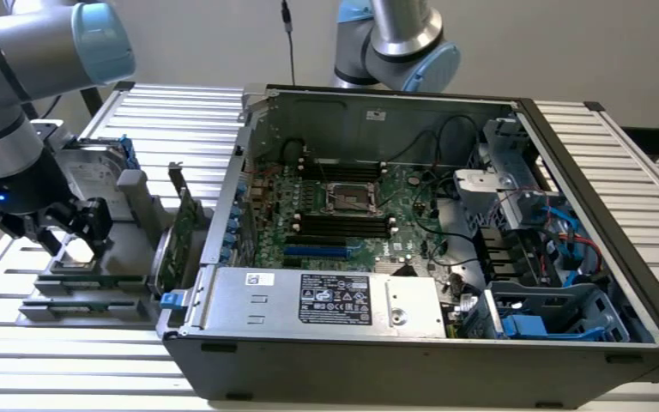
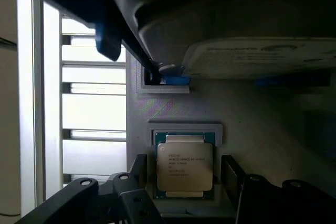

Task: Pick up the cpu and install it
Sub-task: 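Pick up the cpu and move it towards the insertion slot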

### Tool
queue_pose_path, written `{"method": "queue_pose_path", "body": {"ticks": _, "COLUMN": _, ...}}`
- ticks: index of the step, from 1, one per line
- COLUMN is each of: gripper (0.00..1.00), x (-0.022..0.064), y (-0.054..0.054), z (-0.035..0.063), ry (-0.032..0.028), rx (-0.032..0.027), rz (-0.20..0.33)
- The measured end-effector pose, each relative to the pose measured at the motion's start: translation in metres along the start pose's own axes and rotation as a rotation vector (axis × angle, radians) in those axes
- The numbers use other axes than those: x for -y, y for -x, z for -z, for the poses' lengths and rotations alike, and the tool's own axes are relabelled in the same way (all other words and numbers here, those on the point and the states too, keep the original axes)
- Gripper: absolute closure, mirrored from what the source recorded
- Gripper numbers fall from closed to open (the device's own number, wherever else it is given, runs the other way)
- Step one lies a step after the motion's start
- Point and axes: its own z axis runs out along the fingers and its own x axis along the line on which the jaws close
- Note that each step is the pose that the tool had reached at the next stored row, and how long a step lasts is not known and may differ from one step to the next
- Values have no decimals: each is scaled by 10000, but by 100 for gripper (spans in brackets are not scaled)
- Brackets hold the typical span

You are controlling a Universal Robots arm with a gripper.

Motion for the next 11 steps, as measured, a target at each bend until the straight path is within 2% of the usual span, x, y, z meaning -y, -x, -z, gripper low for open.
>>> {"method": "queue_pose_path", "body": {"ticks": 11, "gripper": 33, "x": 4, "y": 1, "z": -13, "ry": 111, "rx": 3, "rz": 0}}
